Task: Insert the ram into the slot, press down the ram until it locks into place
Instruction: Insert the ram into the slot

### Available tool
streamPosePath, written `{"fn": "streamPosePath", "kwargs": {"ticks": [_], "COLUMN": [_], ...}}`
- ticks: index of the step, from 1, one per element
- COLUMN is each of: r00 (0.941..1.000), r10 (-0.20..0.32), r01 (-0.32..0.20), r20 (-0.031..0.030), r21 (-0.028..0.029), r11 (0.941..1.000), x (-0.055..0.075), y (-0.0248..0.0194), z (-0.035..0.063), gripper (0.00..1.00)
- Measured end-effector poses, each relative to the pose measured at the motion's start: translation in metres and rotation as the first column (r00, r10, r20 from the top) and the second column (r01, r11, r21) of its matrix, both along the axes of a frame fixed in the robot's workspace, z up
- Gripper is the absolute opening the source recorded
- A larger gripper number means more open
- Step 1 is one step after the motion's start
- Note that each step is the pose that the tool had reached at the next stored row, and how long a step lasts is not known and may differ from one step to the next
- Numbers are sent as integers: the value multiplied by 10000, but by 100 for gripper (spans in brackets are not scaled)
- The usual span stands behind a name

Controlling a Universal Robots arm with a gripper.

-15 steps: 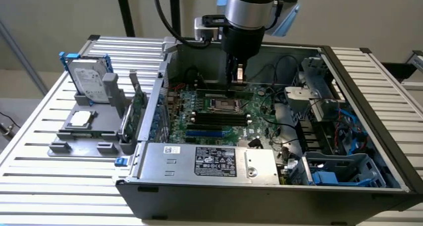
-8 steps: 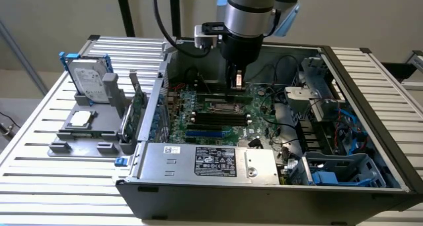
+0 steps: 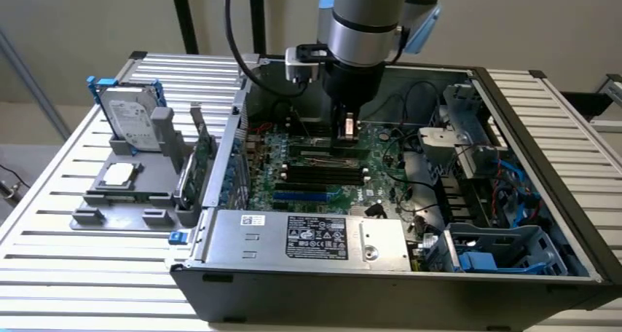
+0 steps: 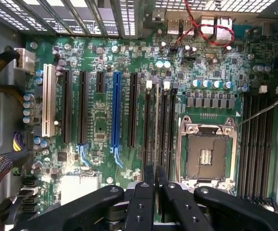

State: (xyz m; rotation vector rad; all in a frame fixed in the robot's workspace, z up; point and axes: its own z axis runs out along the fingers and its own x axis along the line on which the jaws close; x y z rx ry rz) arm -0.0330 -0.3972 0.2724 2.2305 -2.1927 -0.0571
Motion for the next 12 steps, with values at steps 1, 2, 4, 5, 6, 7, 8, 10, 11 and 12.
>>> {"fn": "streamPosePath", "kwargs": {"ticks": [1,2,4,5,6,7,8,10,11,12], "r00": [10000,10000,10000,10000,10000,9999,9999,9998,9998,9997], "r10": [-1,-2,-7,-10,-14,-20,-25,-36,-41,-46], "r01": [1,2,7,10,14,20,25,36,42,49], "r20": [5,12,33,51,75,105,134,190,212,228], "r21": [1,2,-1,-4,-7,-10,-16,-41,-65,-103], "r11": [10000,10000,10000,10000,10000,10000,10000,10000,10000,9999], "x": [-3,-6,-18,-24,-29,-35,-39,-45,-48,-51], "y": [0,0,0,0,0,0,0,0,0,0], "z": [-19,-37,-73,-91,-108,-126,-141,-167,-178,-188], "gripper": [13,13,13,13,13,13,13,13,13,13]}}
